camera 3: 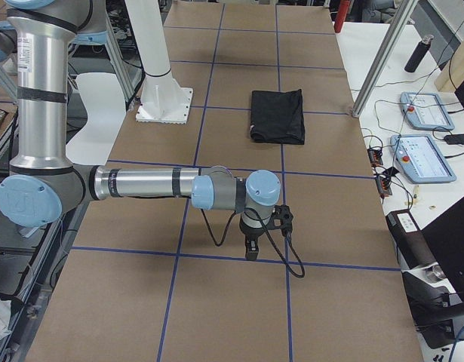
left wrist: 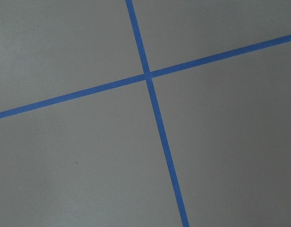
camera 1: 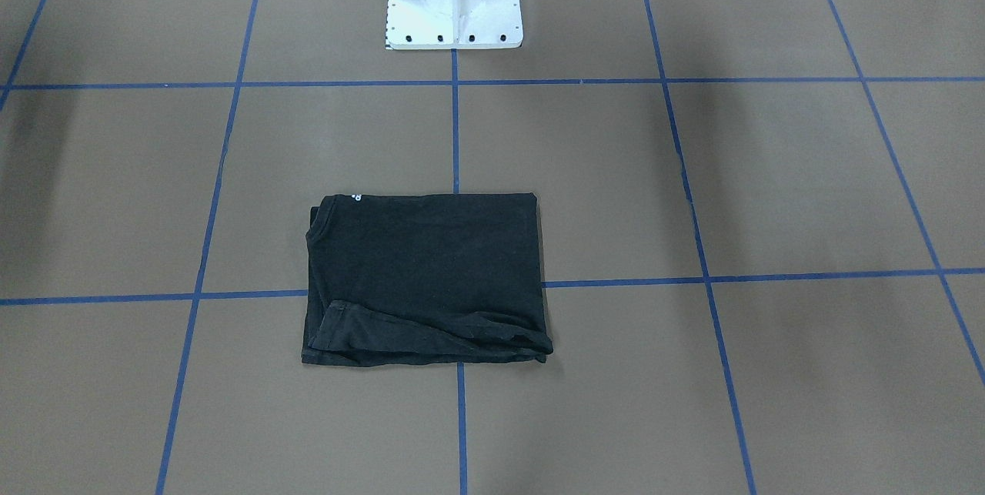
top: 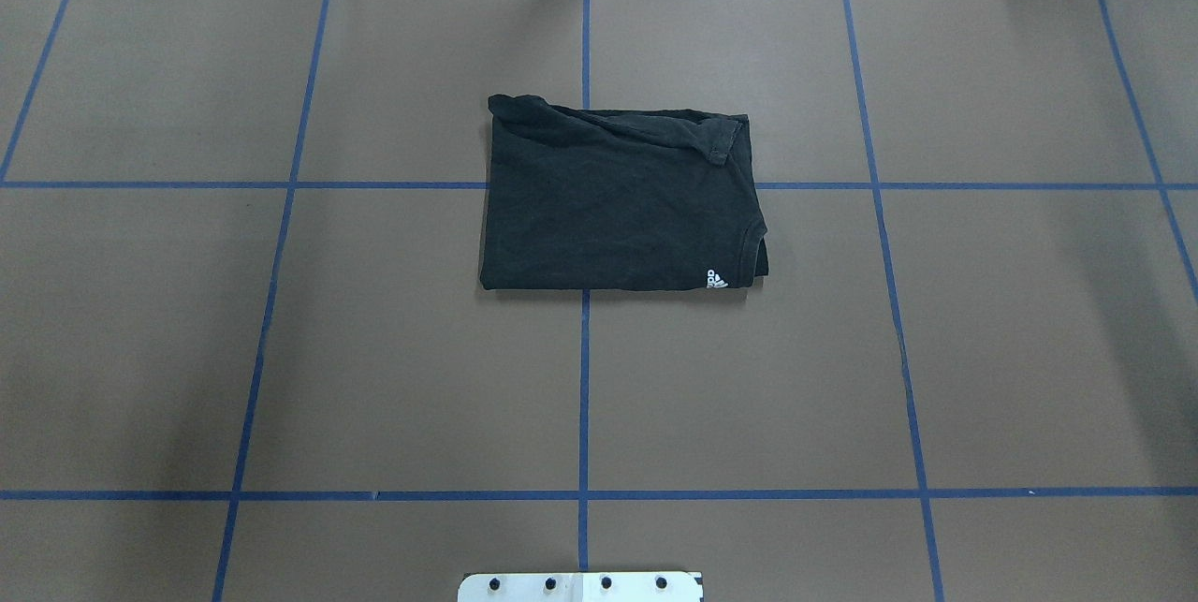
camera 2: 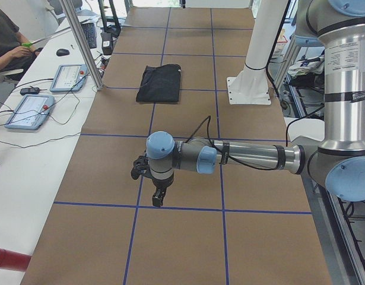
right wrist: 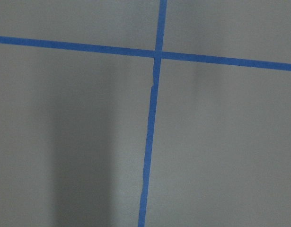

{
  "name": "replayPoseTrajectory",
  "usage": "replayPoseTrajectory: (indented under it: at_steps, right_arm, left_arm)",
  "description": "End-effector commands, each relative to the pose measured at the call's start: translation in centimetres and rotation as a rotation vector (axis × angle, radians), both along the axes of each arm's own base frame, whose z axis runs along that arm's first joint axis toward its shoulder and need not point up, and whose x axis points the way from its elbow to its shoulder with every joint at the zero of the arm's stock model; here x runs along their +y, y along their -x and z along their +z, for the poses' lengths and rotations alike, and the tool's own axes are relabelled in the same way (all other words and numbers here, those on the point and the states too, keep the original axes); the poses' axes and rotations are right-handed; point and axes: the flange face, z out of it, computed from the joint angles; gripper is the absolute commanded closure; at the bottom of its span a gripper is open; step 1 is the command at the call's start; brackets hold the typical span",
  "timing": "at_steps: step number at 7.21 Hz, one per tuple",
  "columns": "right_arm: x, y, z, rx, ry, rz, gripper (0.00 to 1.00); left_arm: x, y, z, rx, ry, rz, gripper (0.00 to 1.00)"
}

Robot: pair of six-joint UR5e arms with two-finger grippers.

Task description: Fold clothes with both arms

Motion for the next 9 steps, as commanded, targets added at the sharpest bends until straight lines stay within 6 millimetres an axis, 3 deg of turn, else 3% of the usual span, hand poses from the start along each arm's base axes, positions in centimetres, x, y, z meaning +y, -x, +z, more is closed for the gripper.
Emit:
replayPoseTrajectory:
  at_steps: [1, 4, 9]
  right_arm:
    - [0.2, 0.0, 0.1, -0.009, -0.009, 0.002, 0.0]
    - [0.3, -2.4, -0.9, -0.064, 0.022, 0.066, 0.0]
    - [0.1, -2.6, -1.0, -0.055, 0.017, 0.068, 0.0]
  left_arm:
    - [0.1, 0.0, 0.0, 0.0, 0.001, 0.0, 0.0]
    - [0.3, 0.1, 0.1, 0.0, 0.002, -0.002, 0.0]
    - [0.3, 0.1, 0.1, 0.001, 0.002, -0.002, 0.0]
